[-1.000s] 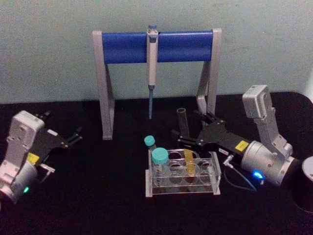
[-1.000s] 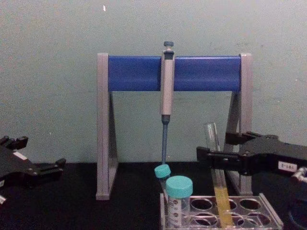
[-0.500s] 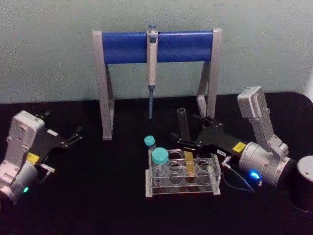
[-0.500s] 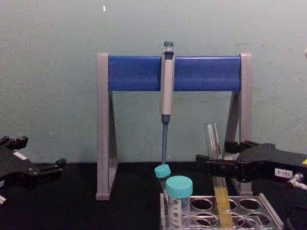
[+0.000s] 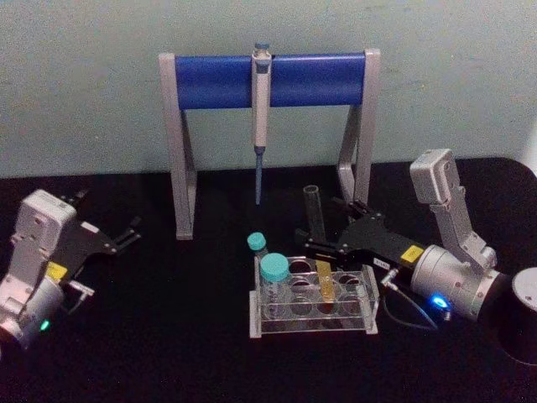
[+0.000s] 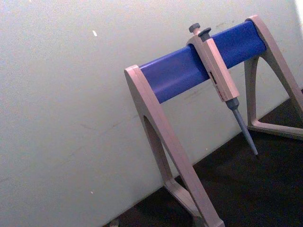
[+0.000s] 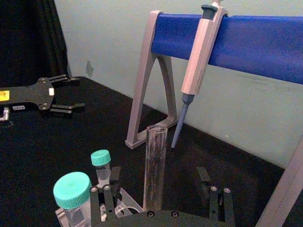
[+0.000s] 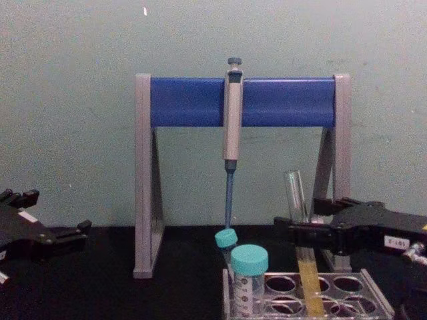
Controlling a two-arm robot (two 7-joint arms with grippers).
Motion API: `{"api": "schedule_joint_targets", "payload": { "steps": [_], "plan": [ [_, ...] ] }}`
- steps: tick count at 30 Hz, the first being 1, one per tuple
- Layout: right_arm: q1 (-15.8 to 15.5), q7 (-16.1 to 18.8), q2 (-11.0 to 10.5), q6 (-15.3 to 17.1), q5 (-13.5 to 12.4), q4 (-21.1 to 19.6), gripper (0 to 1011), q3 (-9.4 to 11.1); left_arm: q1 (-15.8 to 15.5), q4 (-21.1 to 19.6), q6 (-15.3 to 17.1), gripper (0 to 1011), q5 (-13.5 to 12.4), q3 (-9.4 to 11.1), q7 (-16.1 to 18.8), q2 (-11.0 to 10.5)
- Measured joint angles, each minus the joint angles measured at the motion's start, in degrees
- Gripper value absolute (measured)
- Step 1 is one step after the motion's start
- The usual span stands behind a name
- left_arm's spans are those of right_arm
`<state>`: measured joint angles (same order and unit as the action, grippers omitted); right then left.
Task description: Pick up the test tube from the test tube rack, shake it, then place it back into the test tube rack.
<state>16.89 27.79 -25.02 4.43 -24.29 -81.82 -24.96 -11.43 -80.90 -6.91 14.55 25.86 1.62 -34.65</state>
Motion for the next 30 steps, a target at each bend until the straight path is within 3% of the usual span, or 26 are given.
{"api": "schedule_joint_targets", "payload": {
  "steps": [12, 22, 30],
  "plan": [
    [0.0, -0.1, 0.0, 0.0, 0.0, 0.0, 995, 0.0, 0.0, 0.0, 0.0, 1001, 0.0, 0.0, 0.0, 0.0],
    [0.0, -0.1, 0.0, 0.0, 0.0, -0.1, 755, 0.0, 0.0, 0.0, 0.0, 1001, 0.0, 0.0, 0.0, 0.0],
    [0.0, -0.2, 0.0, -0.1, 0.0, -0.1, 488, 0.0, 0.0, 0.0, 0.0, 1001, 0.0, 0.0, 0.0, 0.0]
  ]
}}
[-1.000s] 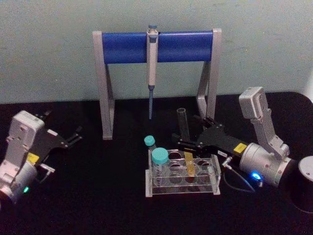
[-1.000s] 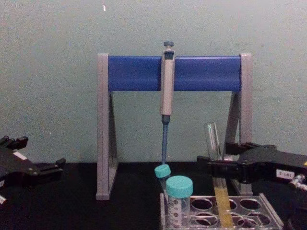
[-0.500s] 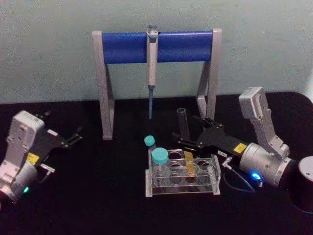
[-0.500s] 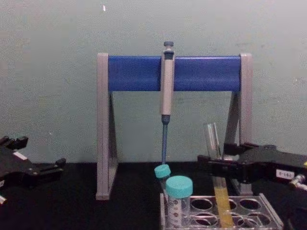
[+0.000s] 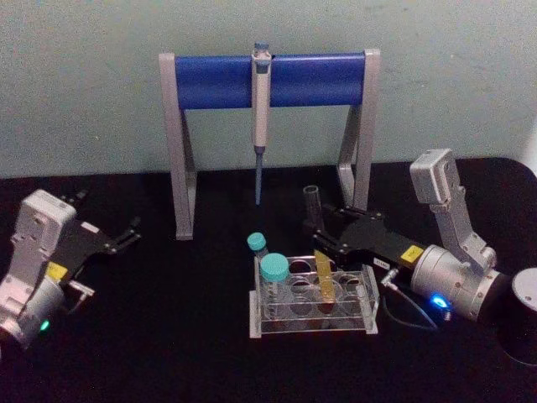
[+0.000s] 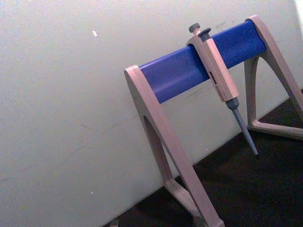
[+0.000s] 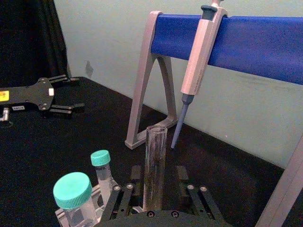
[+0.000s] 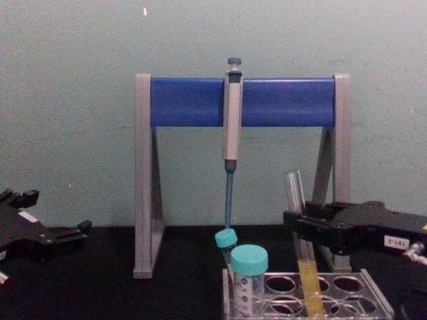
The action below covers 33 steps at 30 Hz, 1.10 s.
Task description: Pick up the test tube from the test tube rack, shake it, then place it back into the test tube rack.
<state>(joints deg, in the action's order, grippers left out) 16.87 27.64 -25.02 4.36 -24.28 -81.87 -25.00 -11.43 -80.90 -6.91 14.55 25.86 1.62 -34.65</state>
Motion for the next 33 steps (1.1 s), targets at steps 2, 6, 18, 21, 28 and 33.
{"api": "schedule_joint_targets", "payload": {
  "steps": [2, 6, 18, 21, 28, 33],
  "plan": [
    [0.0, 0.0, 0.0, 0.0, 0.0, 0.0, 425, 0.0, 0.0, 0.0, 0.0, 1001, 0.0, 0.0, 0.0, 0.0],
    [0.0, 0.0, 0.0, 0.0, 0.0, 0.0, 304, 0.0, 0.0, 0.0, 0.0, 1001, 0.0, 0.0, 0.0, 0.0],
    [0.0, 0.0, 0.0, 0.0, 0.0, 0.0, 227, 0.0, 0.0, 0.0, 0.0, 1002, 0.0, 0.0, 0.0, 0.0],
    [0.0, 0.0, 0.0, 0.0, 0.0, 0.0, 227, 0.0, 0.0, 0.0, 0.0, 1001, 0.0, 0.0, 0.0, 0.0],
    [0.0, 0.0, 0.0, 0.0, 0.0, 0.0, 227, 0.0, 0.0, 0.0, 0.0, 1001, 0.0, 0.0, 0.0, 0.0],
    [-0.1, 0.0, 0.0, -0.1, 0.0, 0.0, 227, 0.0, 0.0, 0.0, 0.0, 1001, 0.0, 0.0, 0.0, 0.0]
  ]
}}
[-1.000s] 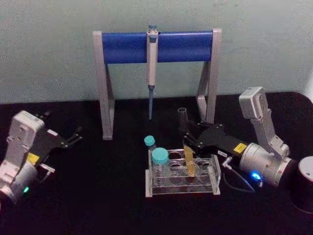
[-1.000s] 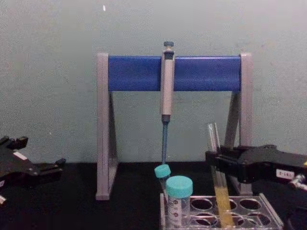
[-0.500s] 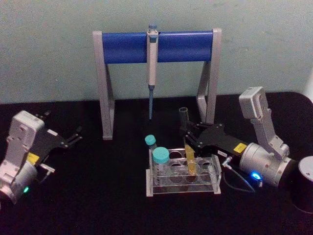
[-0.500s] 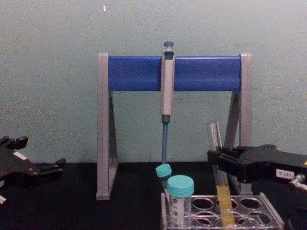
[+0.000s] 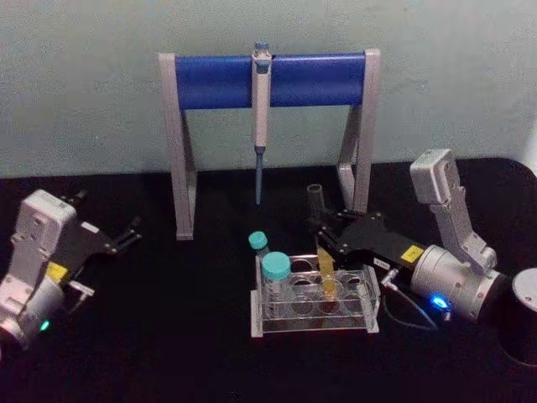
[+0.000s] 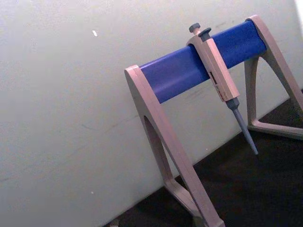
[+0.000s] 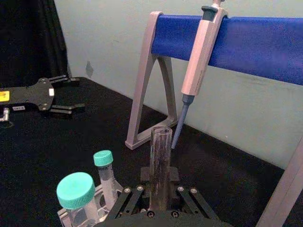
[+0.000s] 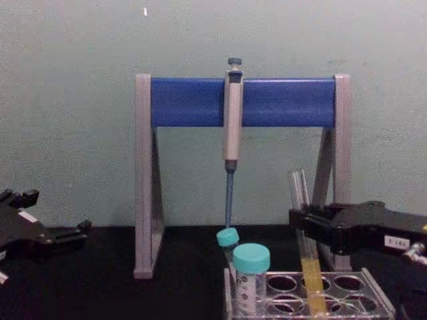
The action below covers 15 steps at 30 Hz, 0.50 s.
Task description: Pick up the test tube from the test tube rack, shake it, then place it back into the test tube rack.
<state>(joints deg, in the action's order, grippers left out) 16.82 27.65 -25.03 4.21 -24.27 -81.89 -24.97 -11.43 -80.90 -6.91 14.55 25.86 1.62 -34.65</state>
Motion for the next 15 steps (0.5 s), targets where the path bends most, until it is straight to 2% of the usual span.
{"api": "schedule_joint_targets", "payload": {
  "steps": [4, 15],
  "plan": [
    [-0.4, 0.4, -0.1, -1.1, -0.2, -0.5, 227, 0.4, 0.0, 0.0, 0.0, 1001, 0.0, 0.0, 0.0, 0.0],
    [-2.2, 1.3, -0.7, -3.8, -3.7, -3.8, 227, 2.9, 0.0, 0.0, 0.0, 1001, 0.0, 0.0, 0.0, 0.0]
  ]
}}
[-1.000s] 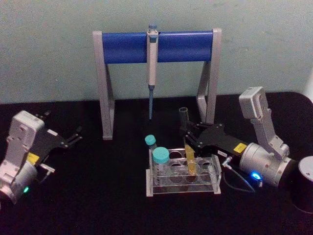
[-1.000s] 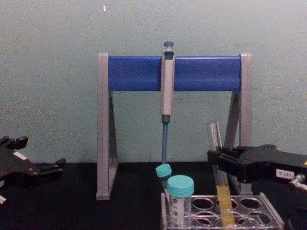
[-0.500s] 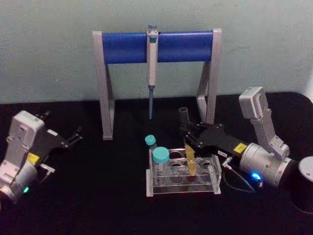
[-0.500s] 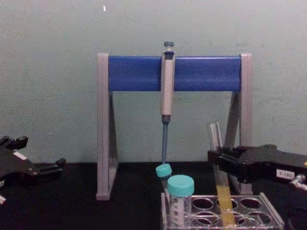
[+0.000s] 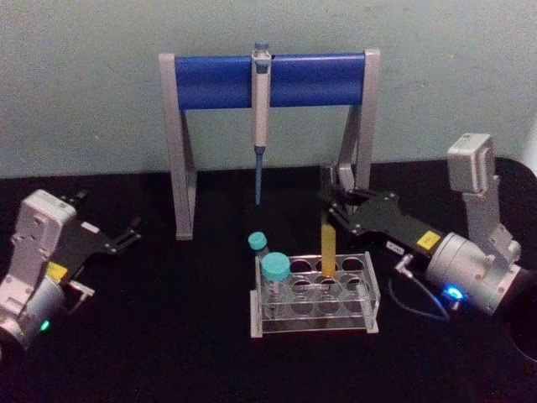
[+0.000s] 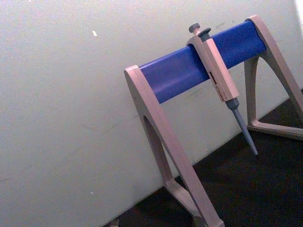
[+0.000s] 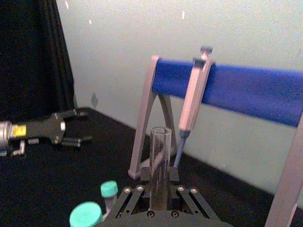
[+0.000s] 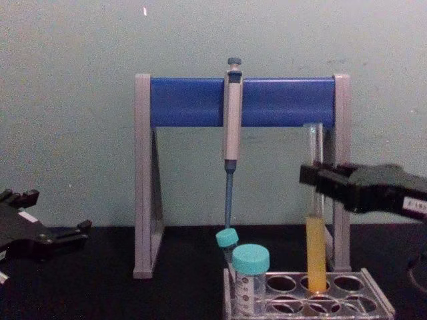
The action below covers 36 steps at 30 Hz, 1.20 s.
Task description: Pick up the test tube from the test tube rack, shake it, then place it back into the test tube rack.
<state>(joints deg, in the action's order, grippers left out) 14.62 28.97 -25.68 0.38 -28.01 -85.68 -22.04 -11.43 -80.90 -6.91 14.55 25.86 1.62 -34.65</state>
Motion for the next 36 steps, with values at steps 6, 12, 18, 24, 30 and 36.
{"api": "schedule_joint_targets", "payload": {
  "steps": [6, 12, 18, 24, 30, 36],
  "plan": [
    [-1.4, -0.5, -0.4, -2.9, -2.0, -3.0, 227, 2.4, 0.0, 0.0, 0.0, 1001, 0.0, 0.0, 0.0, 0.0],
    [-2.2, -2.0, -0.5, -4.8, -2.1, -4.4, 227, 4.0, 0.0, 0.0, 0.0, 1001, 0.0, 0.0, 0.0, 0.0],
    [-2.5, -4.1, 0.0, -5.2, -0.8, -4.5, 227, 4.9, 0.0, 0.0, 0.0, 1001, 0.0, 0.0, 0.0, 0.0],
    [-2.2, -4.6, 0.5, -5.3, 0.4, -3.7, 227, 5.1, 0.0, 0.0, 0.0, 1001, 0.0, 0.0, 0.0, 0.0],
    [-1.6, -3.3, 0.9, -5.8, 1.0, -3.0, 227, 4.7, 0.0, 0.0, 0.0, 1001, 0.0, 0.0, 0.0, 0.0],
    [-0.9, 0.0, 0.7, -7.2, 0.7, -2.4, 227, 3.8, 0.0, 0.0, 0.0, 1001, 0.0, 0.0, 0.0, 0.0]
  ]
}}
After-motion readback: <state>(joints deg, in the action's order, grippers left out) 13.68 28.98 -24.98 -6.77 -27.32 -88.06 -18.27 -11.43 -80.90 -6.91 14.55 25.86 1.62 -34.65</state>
